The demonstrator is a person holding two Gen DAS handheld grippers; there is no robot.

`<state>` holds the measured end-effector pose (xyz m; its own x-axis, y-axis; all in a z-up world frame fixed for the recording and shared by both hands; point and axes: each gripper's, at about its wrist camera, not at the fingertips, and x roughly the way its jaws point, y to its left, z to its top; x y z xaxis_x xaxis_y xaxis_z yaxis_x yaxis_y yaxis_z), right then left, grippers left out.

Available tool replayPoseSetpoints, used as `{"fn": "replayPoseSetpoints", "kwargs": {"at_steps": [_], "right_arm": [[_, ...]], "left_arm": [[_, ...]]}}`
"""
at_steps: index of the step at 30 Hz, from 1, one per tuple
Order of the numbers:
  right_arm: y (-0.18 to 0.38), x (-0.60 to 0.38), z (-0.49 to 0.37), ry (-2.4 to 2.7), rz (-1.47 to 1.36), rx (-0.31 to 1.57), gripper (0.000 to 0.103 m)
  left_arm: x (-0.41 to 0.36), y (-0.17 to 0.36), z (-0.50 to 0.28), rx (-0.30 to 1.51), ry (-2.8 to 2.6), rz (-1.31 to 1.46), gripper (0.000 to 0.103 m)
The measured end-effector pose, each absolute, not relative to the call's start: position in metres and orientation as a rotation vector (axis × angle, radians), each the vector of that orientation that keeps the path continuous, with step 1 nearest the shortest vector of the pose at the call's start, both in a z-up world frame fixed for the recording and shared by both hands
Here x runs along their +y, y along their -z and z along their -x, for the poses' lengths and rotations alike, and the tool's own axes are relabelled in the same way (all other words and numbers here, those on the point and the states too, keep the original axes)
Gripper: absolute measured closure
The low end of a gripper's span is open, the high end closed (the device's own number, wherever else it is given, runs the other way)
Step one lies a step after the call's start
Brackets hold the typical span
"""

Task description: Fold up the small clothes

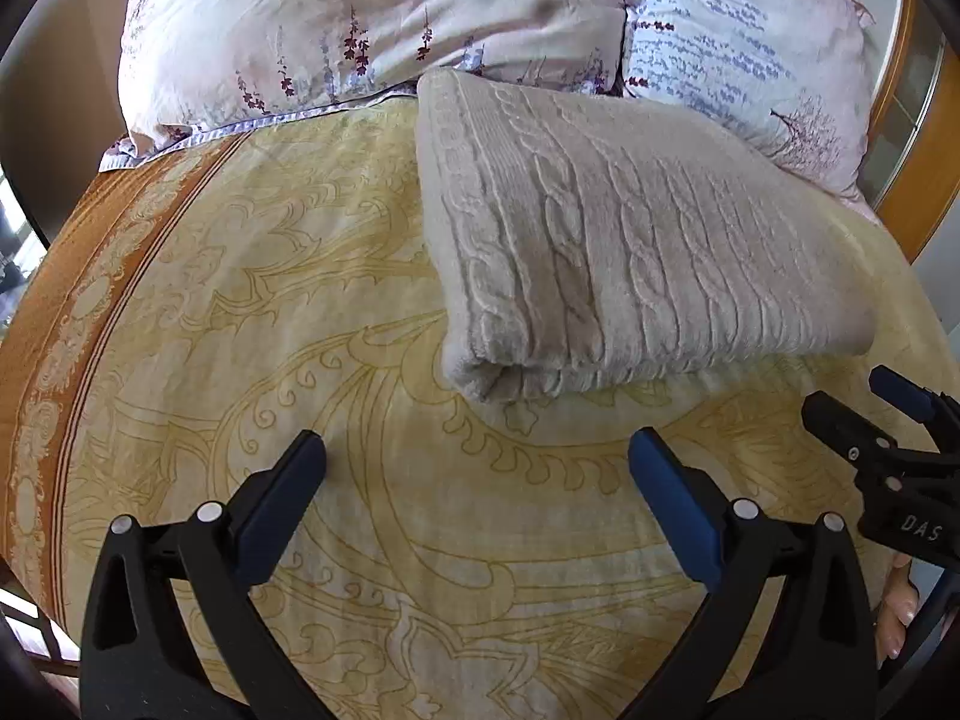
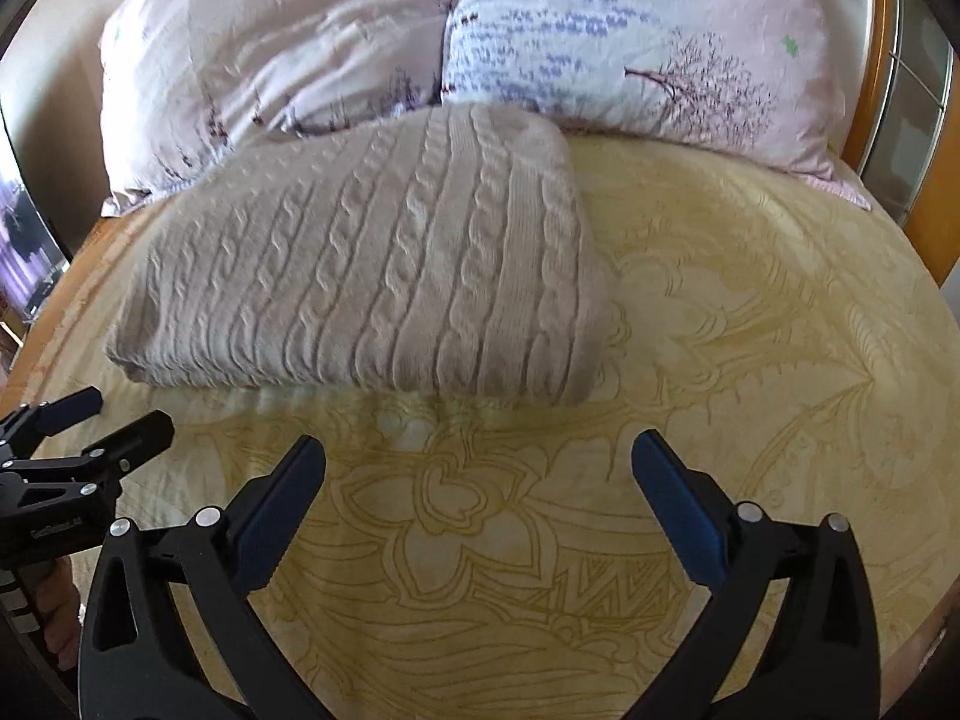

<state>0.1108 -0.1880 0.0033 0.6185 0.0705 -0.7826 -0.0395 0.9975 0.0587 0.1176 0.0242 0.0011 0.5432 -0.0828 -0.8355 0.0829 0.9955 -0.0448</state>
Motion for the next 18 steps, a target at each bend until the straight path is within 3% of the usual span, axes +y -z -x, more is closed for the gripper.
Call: {"fn": "replayPoseSetpoints", "kwargs": {"at_steps": [18], "right_arm": [[0.0002,-0.1818,-0.1122,0.005,-0.012,0.931,0.001]], "left_arm": [[0.0182,0.0029,-0.1221,1.025,0.071,-0.041,0.002]]}}
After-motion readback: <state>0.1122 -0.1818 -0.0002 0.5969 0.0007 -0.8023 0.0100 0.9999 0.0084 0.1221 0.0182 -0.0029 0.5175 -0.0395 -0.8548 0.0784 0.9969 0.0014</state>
